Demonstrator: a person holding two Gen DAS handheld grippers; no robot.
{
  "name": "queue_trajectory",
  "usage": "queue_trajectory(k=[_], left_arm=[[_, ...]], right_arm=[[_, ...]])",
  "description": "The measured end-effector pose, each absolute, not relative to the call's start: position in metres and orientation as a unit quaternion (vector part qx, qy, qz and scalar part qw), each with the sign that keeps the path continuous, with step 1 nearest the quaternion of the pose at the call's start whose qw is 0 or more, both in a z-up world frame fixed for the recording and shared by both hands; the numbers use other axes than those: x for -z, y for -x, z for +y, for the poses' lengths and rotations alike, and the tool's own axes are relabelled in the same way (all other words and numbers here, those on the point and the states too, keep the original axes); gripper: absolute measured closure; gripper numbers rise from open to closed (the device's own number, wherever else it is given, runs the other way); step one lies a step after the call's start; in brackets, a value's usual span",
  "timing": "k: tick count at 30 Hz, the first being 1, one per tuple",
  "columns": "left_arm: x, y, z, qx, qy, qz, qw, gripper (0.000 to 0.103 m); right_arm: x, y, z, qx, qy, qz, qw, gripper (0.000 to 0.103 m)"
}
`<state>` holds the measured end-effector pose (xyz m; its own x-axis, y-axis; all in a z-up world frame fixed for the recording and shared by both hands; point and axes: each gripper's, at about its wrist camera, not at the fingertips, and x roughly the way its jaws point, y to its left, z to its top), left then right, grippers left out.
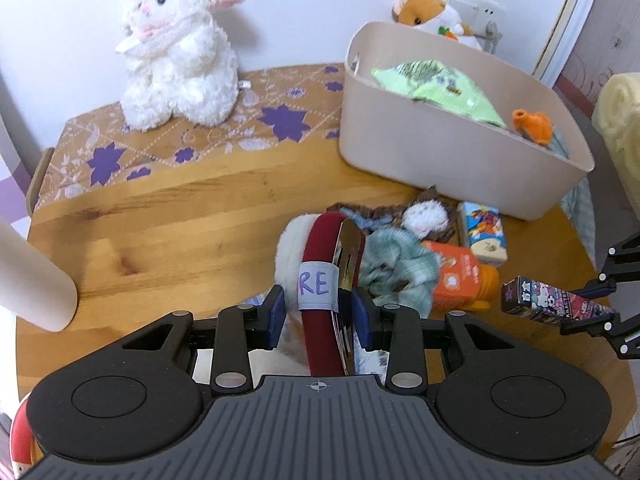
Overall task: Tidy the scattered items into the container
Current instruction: 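Grasp the red headband with the left tool while the right tool grasps the pink Hello Kitty box, then carry the red headband and Hello Kitty box over the basket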
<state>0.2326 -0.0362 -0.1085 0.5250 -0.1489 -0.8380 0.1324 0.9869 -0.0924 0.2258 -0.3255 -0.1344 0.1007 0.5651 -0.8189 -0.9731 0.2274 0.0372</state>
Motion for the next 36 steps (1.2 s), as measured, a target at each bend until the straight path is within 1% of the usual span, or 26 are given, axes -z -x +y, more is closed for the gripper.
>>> queue_trajectory(k=[13,23,36], left_arm=[[0.053,-0.253,-0.073,0.123,-0.030,0.414,0.901,0.067],[0.032,-0.274,-0.103,0.148,-0.055,0.386,0.909,0.067],[0.005,-0.331,-0.147,0.159,-0.069,0.333,0.927,0.067]], right_arm=[[0.097,-0.250,-0.350,-0.535,0.255,0.341,0.730,0.081],[0.057,-0.285,-0.368,-0.489,0.205,0.298,0.794,0.081],[0.042,-0.347,-0.373,-0.408,0.149,0.280,0.856,0.081]])
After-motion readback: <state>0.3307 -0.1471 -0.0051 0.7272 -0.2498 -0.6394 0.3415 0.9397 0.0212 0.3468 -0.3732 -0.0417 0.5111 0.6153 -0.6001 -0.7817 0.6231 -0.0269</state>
